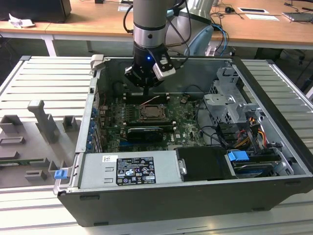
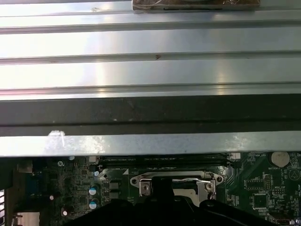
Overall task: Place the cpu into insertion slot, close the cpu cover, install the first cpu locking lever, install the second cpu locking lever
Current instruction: 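Install the first cpu locking lever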
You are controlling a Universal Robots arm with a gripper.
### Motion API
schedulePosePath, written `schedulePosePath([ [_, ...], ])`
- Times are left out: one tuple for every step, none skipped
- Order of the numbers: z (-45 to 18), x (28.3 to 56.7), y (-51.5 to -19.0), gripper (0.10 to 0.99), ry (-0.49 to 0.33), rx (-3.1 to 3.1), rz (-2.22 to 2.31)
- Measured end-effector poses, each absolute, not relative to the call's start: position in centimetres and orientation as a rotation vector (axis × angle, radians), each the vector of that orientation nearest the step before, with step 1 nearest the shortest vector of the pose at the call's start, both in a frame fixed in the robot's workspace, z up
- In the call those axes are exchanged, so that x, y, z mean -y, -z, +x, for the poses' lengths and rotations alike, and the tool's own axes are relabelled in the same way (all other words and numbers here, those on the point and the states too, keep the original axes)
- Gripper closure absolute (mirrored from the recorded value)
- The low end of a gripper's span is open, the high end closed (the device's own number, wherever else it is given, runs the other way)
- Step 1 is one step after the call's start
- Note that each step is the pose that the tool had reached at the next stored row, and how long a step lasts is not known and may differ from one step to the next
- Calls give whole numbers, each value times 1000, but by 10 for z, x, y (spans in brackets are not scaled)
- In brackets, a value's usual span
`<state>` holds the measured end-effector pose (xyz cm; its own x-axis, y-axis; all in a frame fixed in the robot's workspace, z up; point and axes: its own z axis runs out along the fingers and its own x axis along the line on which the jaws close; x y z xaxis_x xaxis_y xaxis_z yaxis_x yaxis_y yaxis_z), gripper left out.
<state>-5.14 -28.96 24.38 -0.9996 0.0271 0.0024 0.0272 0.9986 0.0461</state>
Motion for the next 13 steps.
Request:
schedulePosePath([
  [-51,290,-243,980,73,3140,-38],
  [-51,290,-243,980,76,3140,-29],
  [-51,290,-243,980,80,3141,-21],
  [-51,290,-243,980,85,3141,-14],
  [-51,290,-242,980,89,3141,12],
  [-51,290,-241,980,88,3140,45],
  [-50,290,-239,980,88,3138,84],
  [-48,289,-238,980,88,3137,108],
  [-45,289,-238,980,88,3137,109],
  [-43,289,-238,980,88,3137,109],
  [-41,289,-238,980,90,3137,109],
  [-41,289,-238,980,100,3137,109],
  [-40,289,-238,980,111,3137,109],
])
